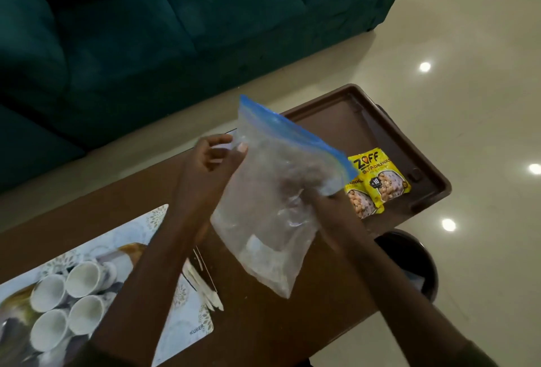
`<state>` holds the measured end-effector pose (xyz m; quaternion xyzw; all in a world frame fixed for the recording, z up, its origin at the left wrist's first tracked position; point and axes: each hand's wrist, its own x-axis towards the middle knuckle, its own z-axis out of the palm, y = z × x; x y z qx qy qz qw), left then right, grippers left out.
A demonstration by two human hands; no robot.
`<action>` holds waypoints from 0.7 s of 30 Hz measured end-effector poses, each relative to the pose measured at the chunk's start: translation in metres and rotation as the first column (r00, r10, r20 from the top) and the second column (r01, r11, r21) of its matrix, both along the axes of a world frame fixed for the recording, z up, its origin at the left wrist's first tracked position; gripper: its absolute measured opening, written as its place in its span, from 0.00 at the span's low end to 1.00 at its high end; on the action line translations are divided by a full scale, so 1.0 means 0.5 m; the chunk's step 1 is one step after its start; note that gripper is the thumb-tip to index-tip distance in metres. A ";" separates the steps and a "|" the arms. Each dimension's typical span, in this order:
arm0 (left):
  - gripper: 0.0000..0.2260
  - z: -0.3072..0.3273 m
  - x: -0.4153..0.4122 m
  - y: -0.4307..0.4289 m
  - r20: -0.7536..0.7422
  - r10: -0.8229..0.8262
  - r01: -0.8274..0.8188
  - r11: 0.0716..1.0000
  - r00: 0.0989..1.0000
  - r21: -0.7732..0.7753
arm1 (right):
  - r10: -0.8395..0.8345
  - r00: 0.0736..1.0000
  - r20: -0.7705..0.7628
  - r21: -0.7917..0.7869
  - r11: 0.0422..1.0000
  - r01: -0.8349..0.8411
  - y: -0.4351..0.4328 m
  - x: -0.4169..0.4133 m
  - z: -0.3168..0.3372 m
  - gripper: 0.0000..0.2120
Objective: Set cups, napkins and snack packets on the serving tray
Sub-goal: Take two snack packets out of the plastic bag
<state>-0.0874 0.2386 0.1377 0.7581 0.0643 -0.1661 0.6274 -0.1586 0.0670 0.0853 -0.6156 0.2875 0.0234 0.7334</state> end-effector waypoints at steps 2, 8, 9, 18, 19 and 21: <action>0.14 -0.010 0.008 0.047 0.049 -0.051 0.042 0.984 0.998 0.172 | 0.038 0.999 0.006 0.250 0.967 -0.038 -0.045 0.004 0.023 0.17; 0.17 -0.061 -0.029 0.104 -0.261 -0.310 0.204 0.909 0.914 -0.363 | 0.331 0.943 0.019 0.423 0.852 -0.307 -0.098 0.015 0.044 0.18; 0.15 -0.066 -0.036 0.102 -0.271 -0.306 0.179 0.895 0.913 -0.407 | 0.305 0.952 0.013 0.425 0.861 -0.281 -0.091 0.019 0.047 0.14; 0.10 -0.099 -0.039 0.126 -0.239 0.073 -0.126 0.968 0.968 -0.216 | 0.178 0.983 0.034 -0.049 0.983 -0.176 -0.021 -0.030 0.005 0.39; 0.09 -0.101 -0.039 0.130 -0.253 0.090 -0.147 0.966 0.963 -0.213 | 0.179 0.982 0.055 -0.075 0.982 -0.174 -0.014 -0.037 0.004 0.38; 0.09 -0.105 -0.039 0.137 -0.269 0.104 -0.160 0.967 0.958 -0.197 | 0.172 0.981 0.088 -0.086 0.983 -0.165 -0.006 -0.043 0.006 0.36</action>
